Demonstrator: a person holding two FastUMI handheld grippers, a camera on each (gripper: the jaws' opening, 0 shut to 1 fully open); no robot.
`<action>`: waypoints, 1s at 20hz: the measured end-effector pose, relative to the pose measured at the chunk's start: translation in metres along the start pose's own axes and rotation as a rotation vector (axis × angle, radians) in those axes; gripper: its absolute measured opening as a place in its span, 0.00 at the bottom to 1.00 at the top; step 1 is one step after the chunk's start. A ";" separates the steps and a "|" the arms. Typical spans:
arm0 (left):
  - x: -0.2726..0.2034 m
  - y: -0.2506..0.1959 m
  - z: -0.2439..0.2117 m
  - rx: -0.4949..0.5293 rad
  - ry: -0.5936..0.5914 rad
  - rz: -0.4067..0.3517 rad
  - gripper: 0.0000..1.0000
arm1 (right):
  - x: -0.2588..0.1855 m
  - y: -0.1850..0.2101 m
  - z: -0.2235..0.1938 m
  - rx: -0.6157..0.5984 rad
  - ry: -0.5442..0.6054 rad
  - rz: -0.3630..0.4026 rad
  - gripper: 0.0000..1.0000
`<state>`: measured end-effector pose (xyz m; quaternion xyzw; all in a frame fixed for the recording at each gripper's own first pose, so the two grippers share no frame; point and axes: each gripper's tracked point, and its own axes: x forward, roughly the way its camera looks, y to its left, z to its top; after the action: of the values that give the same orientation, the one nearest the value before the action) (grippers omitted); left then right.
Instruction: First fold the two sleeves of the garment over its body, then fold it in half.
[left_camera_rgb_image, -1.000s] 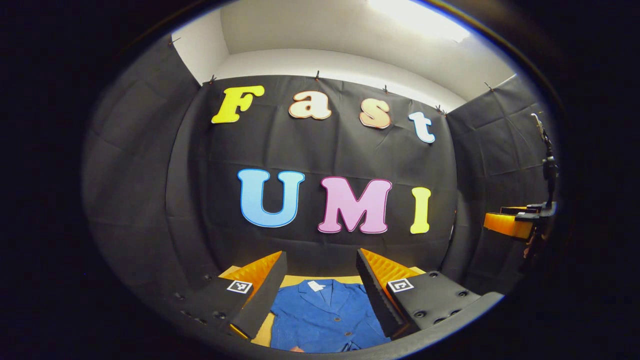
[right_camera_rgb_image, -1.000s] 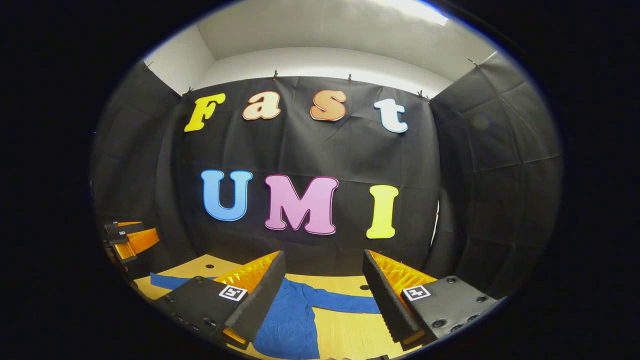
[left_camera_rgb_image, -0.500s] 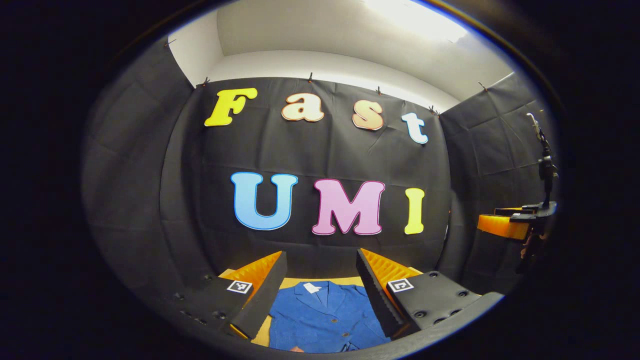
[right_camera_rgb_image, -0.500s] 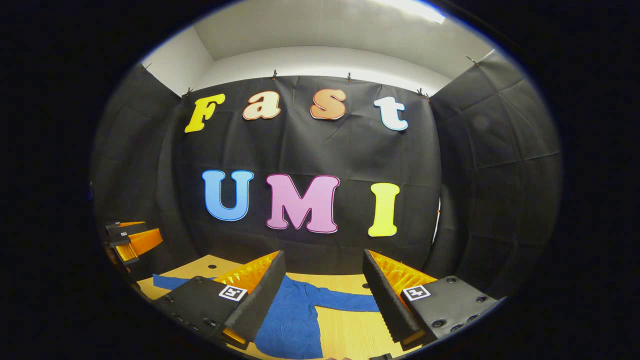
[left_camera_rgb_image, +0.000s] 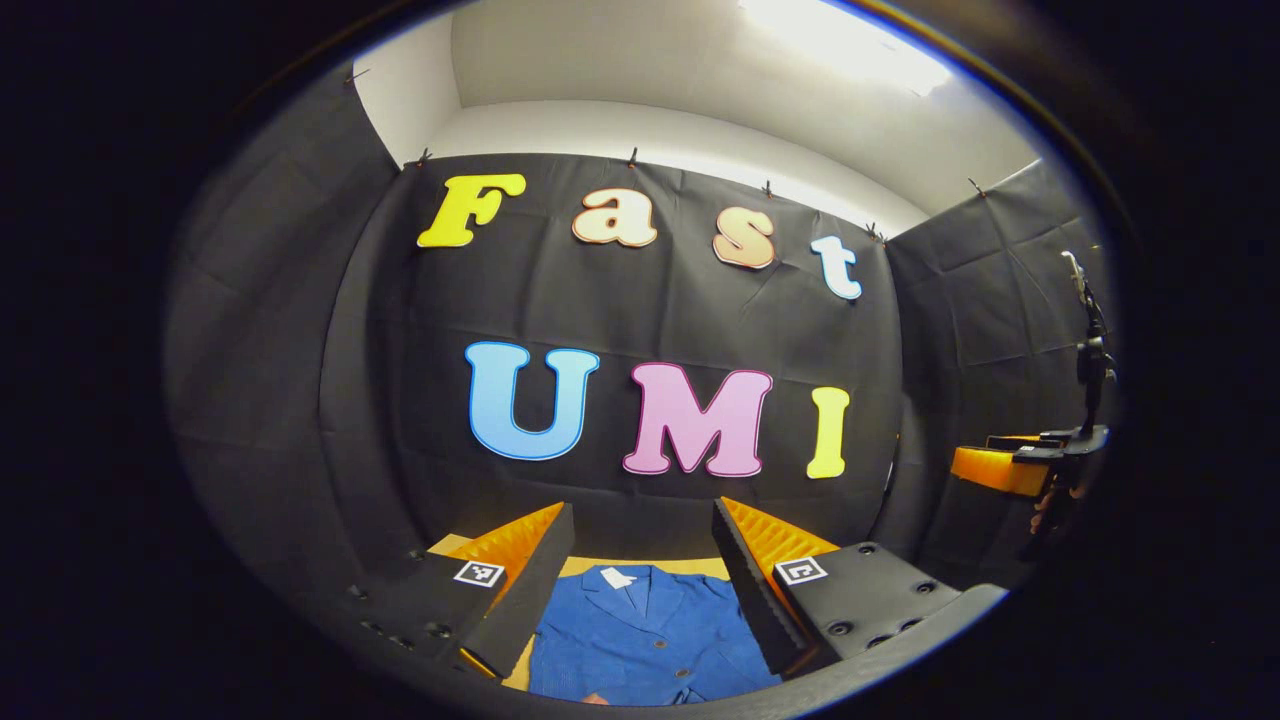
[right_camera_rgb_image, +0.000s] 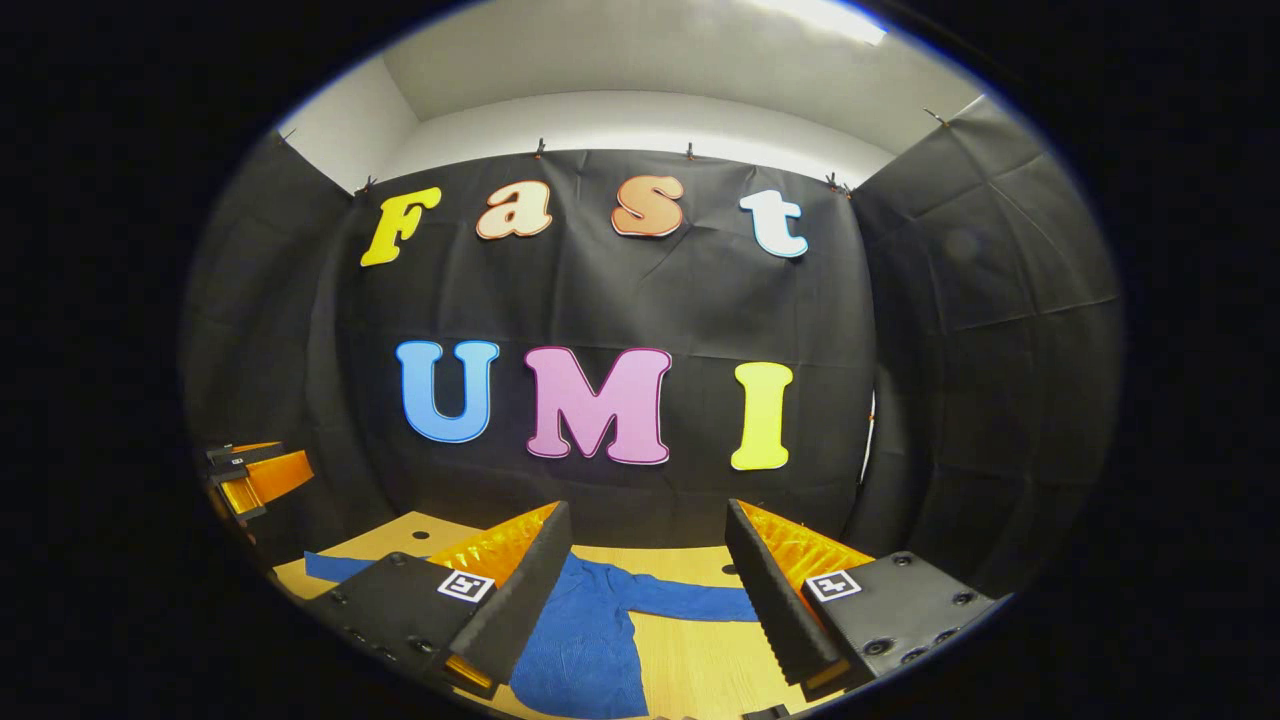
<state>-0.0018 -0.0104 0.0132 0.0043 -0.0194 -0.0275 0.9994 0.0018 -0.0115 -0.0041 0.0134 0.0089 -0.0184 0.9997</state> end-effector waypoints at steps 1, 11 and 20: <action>0.001 -0.001 0.000 0.003 0.002 -0.002 0.81 | 0.001 -0.001 -0.001 -0.001 0.001 -0.003 0.91; 0.008 -0.006 -0.004 -0.026 0.005 -0.041 0.81 | 0.005 -0.004 -0.006 -0.022 0.017 -0.029 0.91; 0.021 0.003 -0.008 -0.018 0.012 -0.039 0.81 | 0.016 -0.010 -0.007 -0.023 0.013 -0.067 0.91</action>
<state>0.0192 -0.0086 0.0061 -0.0039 -0.0128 -0.0472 0.9988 0.0177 -0.0218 -0.0116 0.0019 0.0162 -0.0516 0.9985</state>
